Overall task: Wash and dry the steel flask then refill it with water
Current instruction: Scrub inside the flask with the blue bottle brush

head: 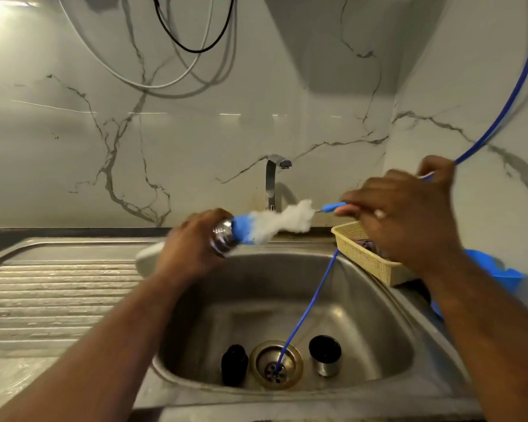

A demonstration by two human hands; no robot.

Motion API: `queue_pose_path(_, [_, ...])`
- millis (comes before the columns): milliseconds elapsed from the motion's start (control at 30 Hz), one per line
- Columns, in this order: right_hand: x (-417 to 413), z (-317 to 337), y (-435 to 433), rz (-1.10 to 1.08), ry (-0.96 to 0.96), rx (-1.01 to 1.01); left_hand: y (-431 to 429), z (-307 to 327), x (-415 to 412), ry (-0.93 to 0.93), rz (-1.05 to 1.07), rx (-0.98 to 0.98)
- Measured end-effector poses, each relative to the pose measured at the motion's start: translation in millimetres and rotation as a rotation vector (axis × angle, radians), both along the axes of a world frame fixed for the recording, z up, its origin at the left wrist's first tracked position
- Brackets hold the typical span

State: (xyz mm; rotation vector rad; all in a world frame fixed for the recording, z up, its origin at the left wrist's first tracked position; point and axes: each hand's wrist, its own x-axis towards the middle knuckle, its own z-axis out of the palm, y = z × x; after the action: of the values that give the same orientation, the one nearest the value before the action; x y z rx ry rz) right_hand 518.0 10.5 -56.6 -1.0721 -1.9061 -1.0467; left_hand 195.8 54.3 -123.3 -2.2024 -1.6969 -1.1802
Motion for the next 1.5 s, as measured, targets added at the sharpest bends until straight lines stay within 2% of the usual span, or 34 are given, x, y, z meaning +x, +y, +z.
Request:
queue_pose_path(67, [-8,2,-5,-0.018,0.033,0.015,1,-1,-5,-0.05,0.052,0.115])
queue_pose_path(167, [-50,-14,-9,0.033,-0.113,0.019,-11,0,43,0.101,-0.164,0.144])
queue_pose_path(233, [-51,-16,-8,0.022,-0.148,-0.011,-14,0,61,0.067,-0.254,0.135])
queue_pose_path(367, [-13,9,-21,-0.004,-0.067,0.074,-5,4,32,0.006,-0.179,0.13])
queue_pose_path(467, [-3,23,-37,0.0,-0.056,0.152,-8,12,22,-0.036,-0.149,0.221])
queue_pose_path(667, [19,49,-45,-0.008,-0.075,-0.021,-8,8,21,-0.086,-0.161,0.195])
queue_pose_path(967, [51,138,-122,-0.205,-0.203,-0.009,-15,5,54,-0.2,-0.274,0.121])
queue_pose_path(1033, [78,173,-138,-0.208,-0.202,-0.118,-16,-1,54,-0.205,-0.233,0.108])
queue_pose_path(1100, [100,212,-142,-0.195,-0.122,-0.142,-18,-5,57,-0.267,-0.202,0.098])
queue_pose_path(1133, [99,224,-142,-0.255,-0.124,-0.168,-20,-4,60,-0.318,-0.191,0.087])
queue_pose_path(1167, [93,236,-141,-0.306,-0.09,-0.095,-23,-2,67,-0.367,-0.19,0.074])
queue_pose_path(1233, [71,242,-132,-0.428,-0.185,0.018,-29,3,84,-0.446,-0.196,0.039])
queue_pose_path(1400, [55,235,-90,-0.547,-0.374,-0.184,-39,13,129,-0.683,-0.252,-0.082])
queue_pose_path(1500, [64,226,-78,-0.596,-0.464,-0.241,-39,-3,148,-0.732,-0.271,-0.148])
